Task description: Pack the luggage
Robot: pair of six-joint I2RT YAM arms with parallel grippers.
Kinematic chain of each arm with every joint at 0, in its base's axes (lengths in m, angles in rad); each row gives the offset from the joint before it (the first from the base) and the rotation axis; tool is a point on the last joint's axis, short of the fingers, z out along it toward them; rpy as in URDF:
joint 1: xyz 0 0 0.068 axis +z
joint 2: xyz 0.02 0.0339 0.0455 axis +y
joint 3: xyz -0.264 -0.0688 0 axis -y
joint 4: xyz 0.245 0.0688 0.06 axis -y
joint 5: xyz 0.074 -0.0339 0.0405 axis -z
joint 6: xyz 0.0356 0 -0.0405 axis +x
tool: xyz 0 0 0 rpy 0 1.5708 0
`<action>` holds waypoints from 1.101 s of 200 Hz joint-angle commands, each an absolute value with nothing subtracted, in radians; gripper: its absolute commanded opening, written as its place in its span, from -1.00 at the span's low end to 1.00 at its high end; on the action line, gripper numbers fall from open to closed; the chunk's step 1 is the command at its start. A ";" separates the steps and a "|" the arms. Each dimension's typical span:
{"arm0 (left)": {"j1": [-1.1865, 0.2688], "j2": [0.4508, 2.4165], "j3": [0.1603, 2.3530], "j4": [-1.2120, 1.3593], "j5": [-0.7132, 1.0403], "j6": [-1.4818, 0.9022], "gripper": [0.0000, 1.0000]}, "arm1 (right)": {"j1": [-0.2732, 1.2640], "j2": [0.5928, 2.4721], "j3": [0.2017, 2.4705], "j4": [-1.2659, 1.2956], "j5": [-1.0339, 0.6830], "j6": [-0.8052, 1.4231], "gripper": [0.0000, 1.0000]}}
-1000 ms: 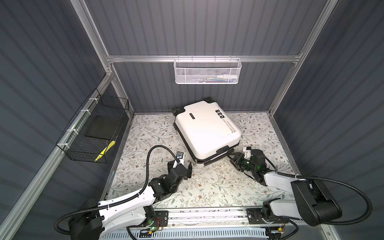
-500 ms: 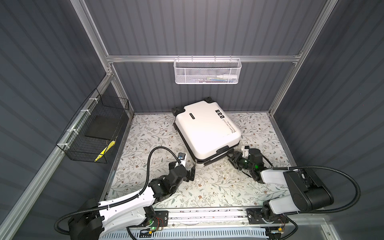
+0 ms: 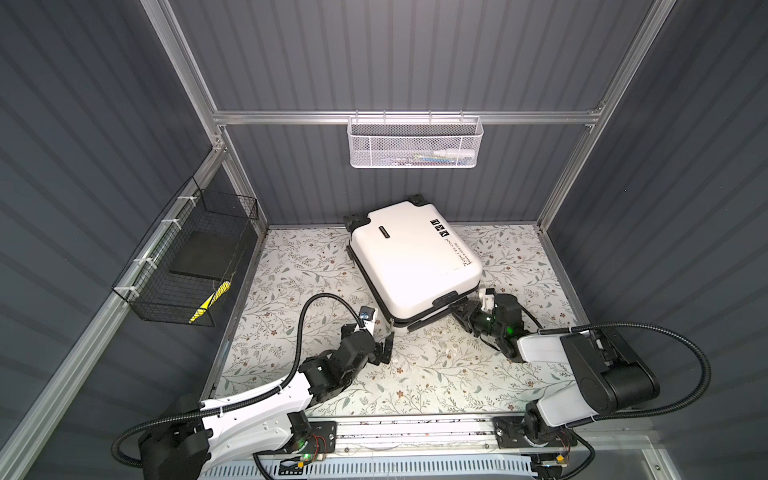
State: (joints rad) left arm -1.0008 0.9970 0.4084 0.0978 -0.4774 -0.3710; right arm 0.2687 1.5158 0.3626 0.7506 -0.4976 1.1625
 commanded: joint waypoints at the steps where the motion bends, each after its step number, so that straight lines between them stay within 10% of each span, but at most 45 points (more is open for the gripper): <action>1: -0.999 1.016 0.397 0.120 -0.451 -0.347 0.98 | 0.275 1.528 0.376 0.758 -0.492 1.158 -0.45; 45: -0.997 1.045 0.394 0.184 -0.441 -0.345 0.83 | 0.276 1.534 0.372 0.761 -0.494 1.158 -0.73; 220: -1.000 1.203 0.483 0.267 -0.554 -0.284 0.49 | 0.279 1.549 0.381 0.763 -0.494 1.158 -0.85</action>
